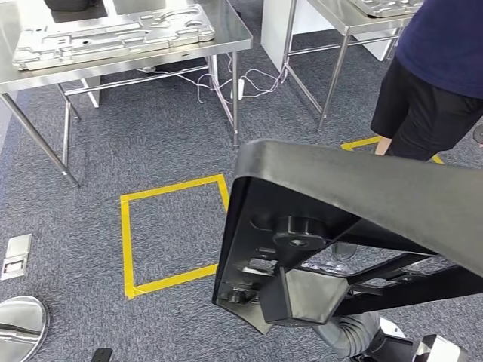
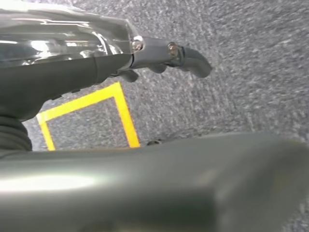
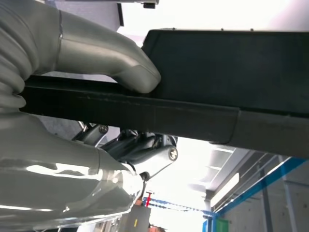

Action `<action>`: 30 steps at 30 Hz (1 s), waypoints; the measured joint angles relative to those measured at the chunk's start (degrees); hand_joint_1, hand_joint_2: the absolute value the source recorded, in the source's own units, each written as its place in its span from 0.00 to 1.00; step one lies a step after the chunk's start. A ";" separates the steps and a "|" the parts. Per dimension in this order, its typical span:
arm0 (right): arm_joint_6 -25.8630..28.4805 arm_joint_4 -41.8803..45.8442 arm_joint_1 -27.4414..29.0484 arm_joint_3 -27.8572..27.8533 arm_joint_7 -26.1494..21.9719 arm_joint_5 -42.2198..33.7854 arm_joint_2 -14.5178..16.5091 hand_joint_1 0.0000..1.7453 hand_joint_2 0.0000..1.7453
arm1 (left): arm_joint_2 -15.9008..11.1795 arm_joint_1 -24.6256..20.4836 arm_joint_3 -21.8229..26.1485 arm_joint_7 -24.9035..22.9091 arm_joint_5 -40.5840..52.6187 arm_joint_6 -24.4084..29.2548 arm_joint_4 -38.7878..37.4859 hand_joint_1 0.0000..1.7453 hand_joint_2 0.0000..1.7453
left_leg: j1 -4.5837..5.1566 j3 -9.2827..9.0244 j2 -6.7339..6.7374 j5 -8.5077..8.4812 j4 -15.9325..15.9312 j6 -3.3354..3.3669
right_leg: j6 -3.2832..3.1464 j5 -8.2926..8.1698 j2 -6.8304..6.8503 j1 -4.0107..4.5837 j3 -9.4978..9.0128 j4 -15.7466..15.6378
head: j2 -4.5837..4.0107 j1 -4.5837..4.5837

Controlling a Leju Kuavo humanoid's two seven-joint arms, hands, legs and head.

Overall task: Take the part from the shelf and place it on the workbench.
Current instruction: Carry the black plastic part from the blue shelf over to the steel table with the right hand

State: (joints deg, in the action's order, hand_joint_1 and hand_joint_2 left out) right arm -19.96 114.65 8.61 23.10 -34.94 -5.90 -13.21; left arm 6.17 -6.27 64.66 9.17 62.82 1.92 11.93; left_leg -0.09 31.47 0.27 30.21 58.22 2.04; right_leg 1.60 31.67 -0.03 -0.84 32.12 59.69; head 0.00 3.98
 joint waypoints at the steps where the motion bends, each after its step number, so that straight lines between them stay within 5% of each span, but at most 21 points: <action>1: 0.00 0.01 -0.03 -0.01 -0.01 0.00 -0.01 1.00 1.00 | 0.01 -0.04 -0.01 0.01 0.00 0.01 0.00 0.00 1.00 | -0.15 -0.08 0.05 -0.15 -0.22 0.26 | 0.17 1.35 -0.01 -0.01 0.80 1.97 | 0.00 -0.01; 3: 0.00 -0.02 -0.04 -0.02 -0.01 0.00 -0.02 1.00 1.00 | 0.01 -0.08 -0.01 0.01 0.00 0.02 0.00 0.00 1.00 | -0.15 -0.09 0.15 -0.17 -0.24 0.47 | 0.36 4.86 -0.01 -0.07 3.80 8.65 | 0.00 -0.01; 5: 0.00 -0.09 0.04 -0.02 -0.01 0.00 -0.02 1.00 1.00 | 0.02 -0.04 -0.01 -0.01 0.00 0.01 0.00 0.00 1.00 | -0.12 -0.10 0.21 -0.16 -0.22 0.51 | 0.60 6.29 -0.01 -0.12 6.15 13.63 | 0.00 -0.01; 7: 0.00 -0.14 0.08 -0.02 -0.01 0.00 -0.02 1.00 1.00 | 0.02 -0.03 -0.01 -0.01 0.00 0.00 0.00 0.00 1.00 | -0.17 -0.24 0.19 -0.09 -0.18 0.41 | 0.80 3.60 0.02 -0.19 4.86 10.79 | 0.00 -0.01; 10: 0.00 -0.15 0.01 -0.01 -0.01 -0.01 -0.02 1.00 1.00 | 0.03 -0.06 0.00 -0.01 0.00 0.00 0.00 0.00 1.00 | 0.02 -0.31 0.11 0.29 0.16 -0.24 | 0.62 -0.99 0.01 -0.17 0.23 0.51 | 0.00 0.00; 15: 0.00 -0.10 0.07 -0.01 0.01 -0.02 -0.01 1.00 1.00 | 0.03 -0.10 0.00 0.01 0.00 0.00 0.00 0.00 1.00 | 0.03 0.03 0.06 1.21 1.17 -1.21 | -1.03 -1.20 -0.06 -0.13 -0.28 -1.02 | 0.00 0.03; 19: 0.00 -0.08 0.08 0.01 0.00 -0.01 0.01 1.00 1.00 | 0.08 -0.04 -0.01 0.01 0.00 0.00 0.00 0.00 1.00 | -0.27 5.53 0.05 7.67 13.54 -2.16 | -1.82 -1.24 0.24 -0.28 -0.20 -1.06 | 0.00 0.04; 21: 0.00 -0.08 0.10 0.01 0.01 0.00 0.01 1.00 1.00 | 0.08 0.09 -0.01 -0.01 0.00 0.00 0.00 0.00 1.00 | -0.27 7.06 0.05 7.78 16.67 -2.15 | -1.82 -1.20 0.24 -0.26 -0.28 -1.05 | 0.00 0.04; 25: 0.00 -0.06 0.06 0.01 0.01 0.00 0.01 1.00 1.00 | 0.01 0.03 -0.01 0.00 0.00 0.00 0.00 0.00 1.00 | -0.01 1.26 -0.06 0.64 3.58 -1.06 | -1.46 -0.97 0.04 -0.14 -0.64 -1.01 | 0.00 0.04; 30: 0.00 -0.02 0.04 0.02 -0.01 0.00 0.01 1.00 1.00 | -0.05 -0.01 -0.01 0.01 0.00 0.00 0.00 0.00 1.00 | 0.06 0.21 -0.11 -0.04 0.12 -0.18 | -0.06 -0.54 -0.01 -0.16 -0.24 -0.70 | 0.00 0.02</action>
State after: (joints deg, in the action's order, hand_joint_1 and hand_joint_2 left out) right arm -19.96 114.63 8.65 23.11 -34.95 -5.90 -13.20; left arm 6.12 -6.28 64.65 9.18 62.82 1.92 11.93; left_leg -0.03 31.67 0.15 30.17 58.34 1.86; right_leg 1.54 31.12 -0.04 -1.01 31.88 58.99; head 0.00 4.01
